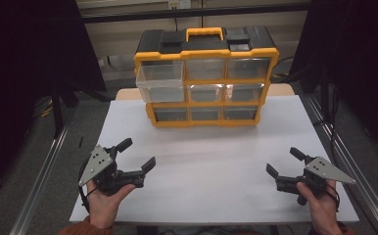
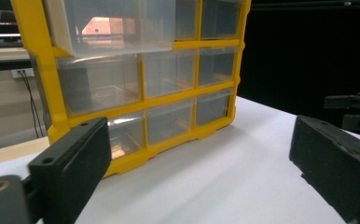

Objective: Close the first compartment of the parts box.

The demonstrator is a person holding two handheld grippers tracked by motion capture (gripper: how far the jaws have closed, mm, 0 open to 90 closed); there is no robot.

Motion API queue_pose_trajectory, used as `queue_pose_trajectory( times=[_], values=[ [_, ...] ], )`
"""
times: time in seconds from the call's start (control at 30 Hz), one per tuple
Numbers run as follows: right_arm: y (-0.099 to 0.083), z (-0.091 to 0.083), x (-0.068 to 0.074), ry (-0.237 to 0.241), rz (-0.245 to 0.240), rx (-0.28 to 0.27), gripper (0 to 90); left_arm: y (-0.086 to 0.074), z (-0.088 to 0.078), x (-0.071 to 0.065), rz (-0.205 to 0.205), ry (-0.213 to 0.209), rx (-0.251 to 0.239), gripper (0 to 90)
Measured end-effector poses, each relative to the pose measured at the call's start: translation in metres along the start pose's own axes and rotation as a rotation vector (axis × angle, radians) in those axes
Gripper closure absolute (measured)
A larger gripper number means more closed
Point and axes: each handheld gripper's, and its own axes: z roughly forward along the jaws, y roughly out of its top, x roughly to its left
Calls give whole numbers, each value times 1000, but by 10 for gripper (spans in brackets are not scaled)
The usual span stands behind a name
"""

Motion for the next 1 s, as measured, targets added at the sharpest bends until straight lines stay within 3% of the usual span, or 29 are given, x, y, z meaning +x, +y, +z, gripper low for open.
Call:
queue_pose_trajectory(
  times=[0.43,0.67,0.77,1.0],
  values=[
    [1,1,1,3,-10,0,15,21,9,-3,51,-18,-1,155],
    [1,1,2,2,-9,-2,15,31,17,-4,45,-37,-5,219],
    [1,1,2,-1,-13,-3,15,35,19,-5,92,-35,-3,270],
    [1,1,2,1,-11,-1,15,39,24,-4,61,-49,-5,366]
  ],
)
